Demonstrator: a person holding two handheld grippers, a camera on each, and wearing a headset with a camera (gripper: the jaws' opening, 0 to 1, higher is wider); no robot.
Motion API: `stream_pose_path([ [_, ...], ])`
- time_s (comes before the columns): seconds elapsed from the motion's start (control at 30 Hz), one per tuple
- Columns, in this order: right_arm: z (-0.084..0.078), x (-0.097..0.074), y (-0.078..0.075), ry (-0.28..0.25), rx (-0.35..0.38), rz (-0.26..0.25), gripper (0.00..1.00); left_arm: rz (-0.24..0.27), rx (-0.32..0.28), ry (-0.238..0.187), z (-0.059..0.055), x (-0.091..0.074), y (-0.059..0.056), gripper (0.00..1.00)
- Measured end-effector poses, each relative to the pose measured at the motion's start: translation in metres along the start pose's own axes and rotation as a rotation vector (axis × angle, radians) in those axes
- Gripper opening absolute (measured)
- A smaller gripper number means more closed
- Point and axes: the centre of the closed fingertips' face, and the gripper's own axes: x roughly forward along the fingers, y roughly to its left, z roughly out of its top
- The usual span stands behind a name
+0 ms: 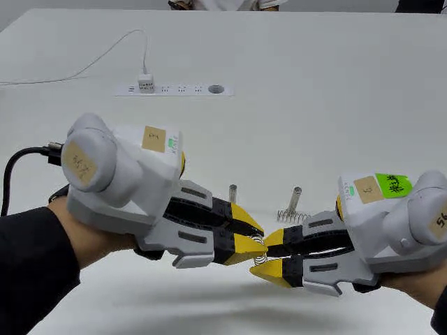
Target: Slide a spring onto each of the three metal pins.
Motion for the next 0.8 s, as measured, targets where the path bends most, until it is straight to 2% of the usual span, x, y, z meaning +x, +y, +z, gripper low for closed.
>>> stream_pose_path([
  [0.1,0.0016,0.0001,-0.0010,-0.005,-0.006,-0.005,0.12,0.003,0.048,-0.010,0.0026,0.0016,-0.0022,0.10],
  [0.2,0.0017,0.0004,0.0001,-0.009,-0.004,-0.002,0.12,0.005,0.067,-0.007,0.0029,0.0029,-0.0038,0.10],
  [0.27,0.0023,0.0004,0.0008,-0.014,-0.002,-0.001,0.11,0.007,0.069,-0.004,0.0023,0.0028,-0.0026,0.11],
  [0.37,0.0093,-0.0018,0.0006,-0.050,0.007,-0.001,0.11,0.011,0.070,0.017,-0.0029,0.0029,-0.0011,0.12],
  [0.57,0.0094,-0.0019,-0.0008,-0.050,0.010,-0.004,0.11,0.026,0.056,0.002,-0.0008,-0.0002,0.0025,0.13],
  [0.8,0.0087,-0.0009,-0.0015,-0.042,0.013,-0.003,0.11,0.019,0.054,-0.003,0.0002,-0.0004,0.0016,0.11],
])
